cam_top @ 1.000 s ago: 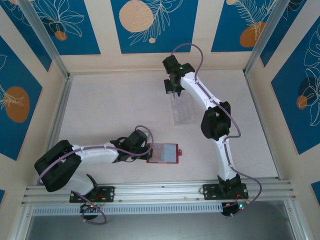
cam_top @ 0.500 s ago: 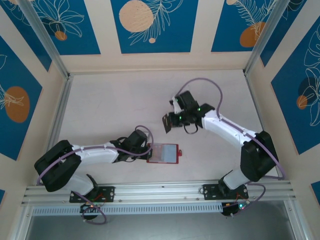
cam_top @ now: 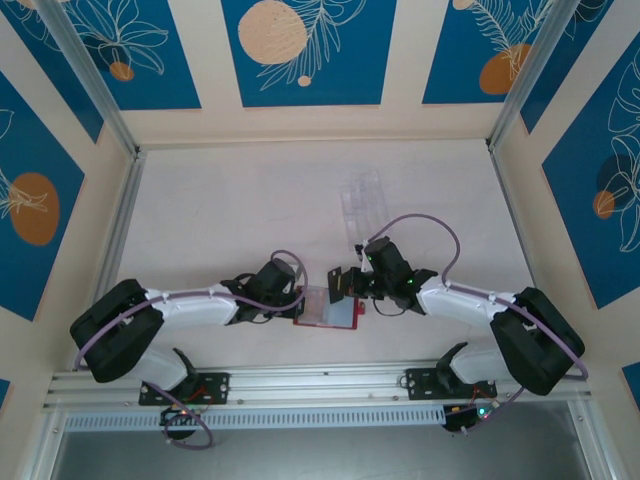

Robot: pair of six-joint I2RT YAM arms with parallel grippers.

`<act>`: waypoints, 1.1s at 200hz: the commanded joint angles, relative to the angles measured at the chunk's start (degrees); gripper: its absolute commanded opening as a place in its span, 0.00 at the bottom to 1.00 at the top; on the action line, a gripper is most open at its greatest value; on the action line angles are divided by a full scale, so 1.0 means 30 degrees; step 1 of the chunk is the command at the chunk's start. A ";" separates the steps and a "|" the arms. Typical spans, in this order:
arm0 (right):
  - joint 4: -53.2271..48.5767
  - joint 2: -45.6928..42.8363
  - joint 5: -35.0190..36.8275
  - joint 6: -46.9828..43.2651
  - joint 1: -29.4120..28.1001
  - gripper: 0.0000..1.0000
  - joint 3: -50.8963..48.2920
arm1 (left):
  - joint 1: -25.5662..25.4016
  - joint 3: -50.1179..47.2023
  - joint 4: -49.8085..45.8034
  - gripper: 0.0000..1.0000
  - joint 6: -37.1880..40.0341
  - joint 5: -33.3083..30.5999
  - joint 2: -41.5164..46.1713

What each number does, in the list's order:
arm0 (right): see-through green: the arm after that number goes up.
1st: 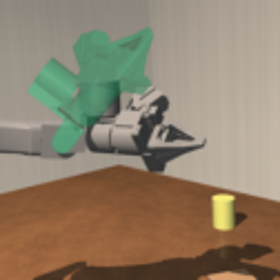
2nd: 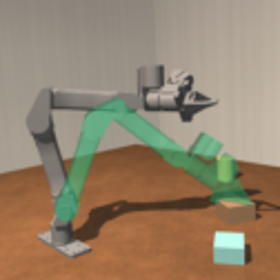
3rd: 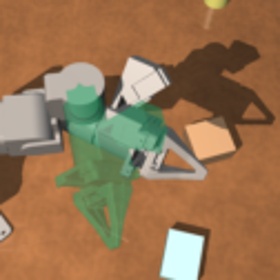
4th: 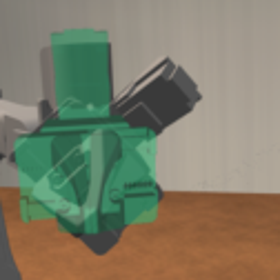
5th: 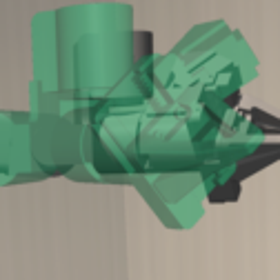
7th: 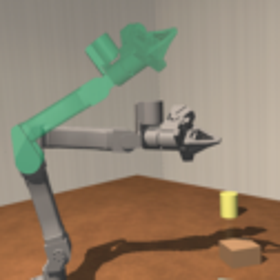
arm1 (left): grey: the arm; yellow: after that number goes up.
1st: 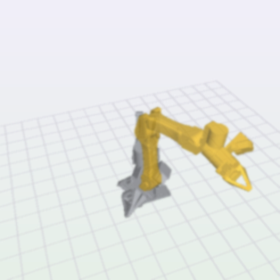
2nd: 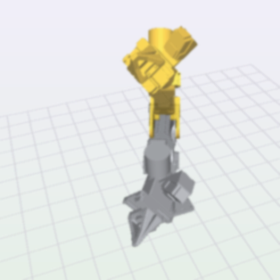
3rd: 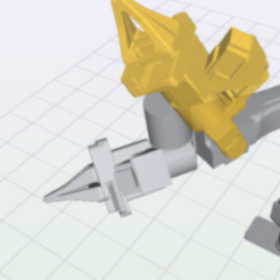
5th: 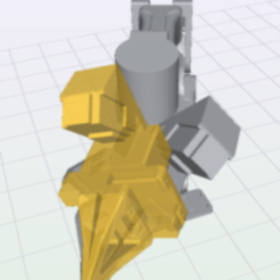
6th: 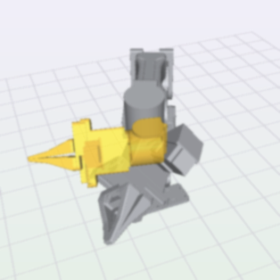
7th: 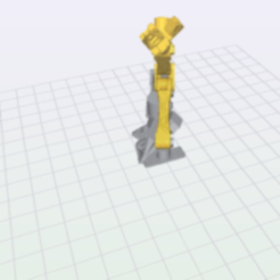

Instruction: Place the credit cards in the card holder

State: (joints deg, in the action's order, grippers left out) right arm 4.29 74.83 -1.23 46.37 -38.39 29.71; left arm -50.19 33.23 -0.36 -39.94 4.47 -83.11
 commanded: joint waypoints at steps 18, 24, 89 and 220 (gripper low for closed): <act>0.2887 -0.0313 0.0864 0.1935 -0.0450 0.00 -0.1629 | -0.0291 -0.0443 -0.2150 0.08 0.0307 -0.0230 -0.0919; 0.3030 -0.0292 0.1000 0.2067 -0.0552 0.00 -0.1782 | -0.0294 -0.0460 -0.2167 0.08 0.0294 -0.0230 -0.0916; 0.2800 -0.1056 0.2213 0.2988 -0.1407 0.00 -0.2046 | -0.0290 -0.0356 -0.2209 0.07 0.0321 -0.0201 -0.1007; 0.3085 -0.1376 0.3283 0.3582 -0.2239 0.00 -0.2463 | -0.0301 -0.0298 -0.2291 0.07 0.0365 -0.0128 -0.1047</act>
State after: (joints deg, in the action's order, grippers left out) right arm 11.55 69.71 7.49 56.03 -44.53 23.31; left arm -50.39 33.93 -0.36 -39.94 4.47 -83.81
